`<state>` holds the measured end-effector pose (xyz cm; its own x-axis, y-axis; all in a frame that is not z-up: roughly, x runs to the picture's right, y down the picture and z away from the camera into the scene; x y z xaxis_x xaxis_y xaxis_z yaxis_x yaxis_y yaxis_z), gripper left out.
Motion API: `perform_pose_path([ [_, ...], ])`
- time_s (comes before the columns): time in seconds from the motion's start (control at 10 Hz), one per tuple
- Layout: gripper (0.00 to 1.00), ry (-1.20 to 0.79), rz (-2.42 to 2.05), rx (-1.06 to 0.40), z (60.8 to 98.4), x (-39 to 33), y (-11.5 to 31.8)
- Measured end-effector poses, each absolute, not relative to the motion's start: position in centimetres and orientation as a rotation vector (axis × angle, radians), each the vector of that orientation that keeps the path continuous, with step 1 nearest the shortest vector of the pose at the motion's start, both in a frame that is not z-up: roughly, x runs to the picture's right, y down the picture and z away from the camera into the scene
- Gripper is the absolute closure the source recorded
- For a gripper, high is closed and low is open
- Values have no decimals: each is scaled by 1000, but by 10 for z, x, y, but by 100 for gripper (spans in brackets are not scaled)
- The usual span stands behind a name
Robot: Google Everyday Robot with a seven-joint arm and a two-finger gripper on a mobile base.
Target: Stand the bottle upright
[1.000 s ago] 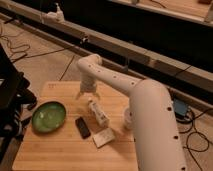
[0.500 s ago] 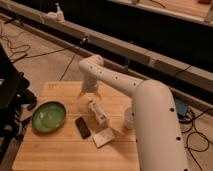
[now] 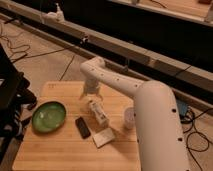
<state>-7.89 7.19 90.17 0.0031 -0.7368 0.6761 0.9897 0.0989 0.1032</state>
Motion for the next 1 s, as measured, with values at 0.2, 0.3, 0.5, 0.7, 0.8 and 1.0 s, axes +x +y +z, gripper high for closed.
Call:
perform_pose_path([
  [0.2, 20, -733, -1477, -456, 902, -86, 80],
  [0.3, 20, -759, -1500, -457, 901, -88, 84],
  [0.5, 20, -805, -1543, -459, 903, -90, 88],
  [0.7, 20, -834, -1575, -463, 909, -91, 90],
  [0.8, 20, -845, -1582, -466, 913, -91, 90],
  [1.0, 20, -858, -1580, -467, 921, -89, 89],
])
